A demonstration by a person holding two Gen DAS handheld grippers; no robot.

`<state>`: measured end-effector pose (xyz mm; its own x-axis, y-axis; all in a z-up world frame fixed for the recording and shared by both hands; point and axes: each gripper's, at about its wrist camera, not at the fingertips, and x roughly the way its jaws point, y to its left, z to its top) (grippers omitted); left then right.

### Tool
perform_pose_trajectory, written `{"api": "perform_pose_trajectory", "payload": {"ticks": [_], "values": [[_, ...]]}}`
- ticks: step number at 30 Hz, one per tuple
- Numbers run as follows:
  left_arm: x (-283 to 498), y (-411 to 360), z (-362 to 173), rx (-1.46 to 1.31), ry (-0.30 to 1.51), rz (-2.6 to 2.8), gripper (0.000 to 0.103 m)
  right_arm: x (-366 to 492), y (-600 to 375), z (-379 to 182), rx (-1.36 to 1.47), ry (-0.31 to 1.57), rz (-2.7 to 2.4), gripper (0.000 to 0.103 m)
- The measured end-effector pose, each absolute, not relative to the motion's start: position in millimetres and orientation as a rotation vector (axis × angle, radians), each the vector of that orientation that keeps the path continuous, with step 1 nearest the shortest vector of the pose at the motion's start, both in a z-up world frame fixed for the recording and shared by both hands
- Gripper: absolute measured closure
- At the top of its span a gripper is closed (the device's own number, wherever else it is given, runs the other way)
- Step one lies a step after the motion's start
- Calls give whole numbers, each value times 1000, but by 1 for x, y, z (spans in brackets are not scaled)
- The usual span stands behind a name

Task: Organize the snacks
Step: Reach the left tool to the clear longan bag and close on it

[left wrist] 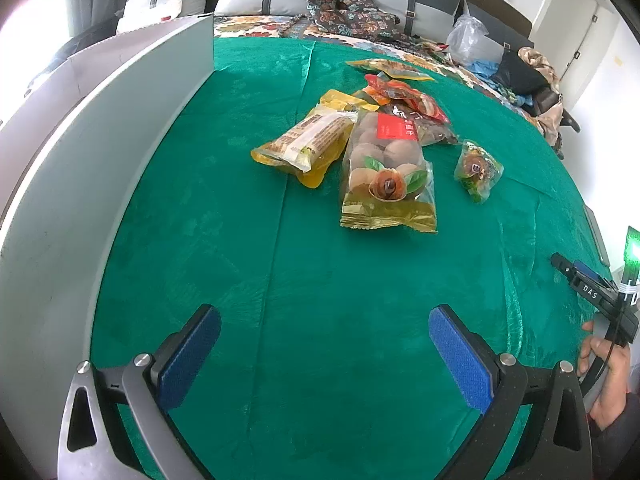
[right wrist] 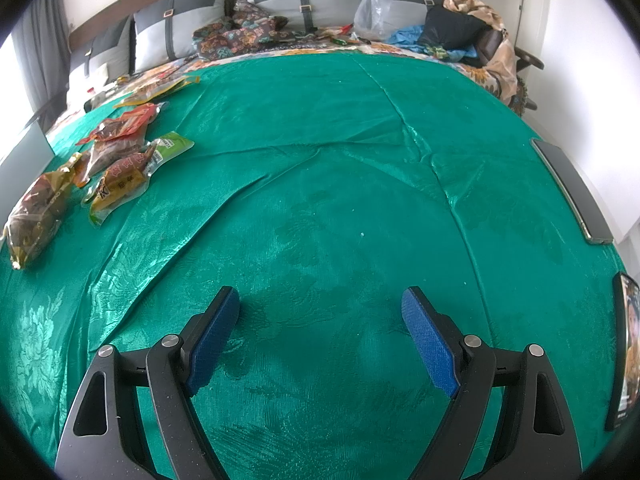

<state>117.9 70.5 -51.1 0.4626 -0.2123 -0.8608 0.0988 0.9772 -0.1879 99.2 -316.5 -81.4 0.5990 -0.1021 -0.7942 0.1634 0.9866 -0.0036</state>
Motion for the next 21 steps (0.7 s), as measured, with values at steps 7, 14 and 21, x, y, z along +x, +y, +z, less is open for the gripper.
{"api": "perform_pose_trajectory", "payload": {"ticks": [7,14,21], "values": [[117,68,-54,-98,1077,-196,0,99,-316,-81,72,916,-154,17],[119,69,-54,-136,1077,-190,0,99,-316,-81,73,916,-154,17],[140,53,-46,-106,1044,-195,1,99,-316,-82,73,916,-154,17]]}}
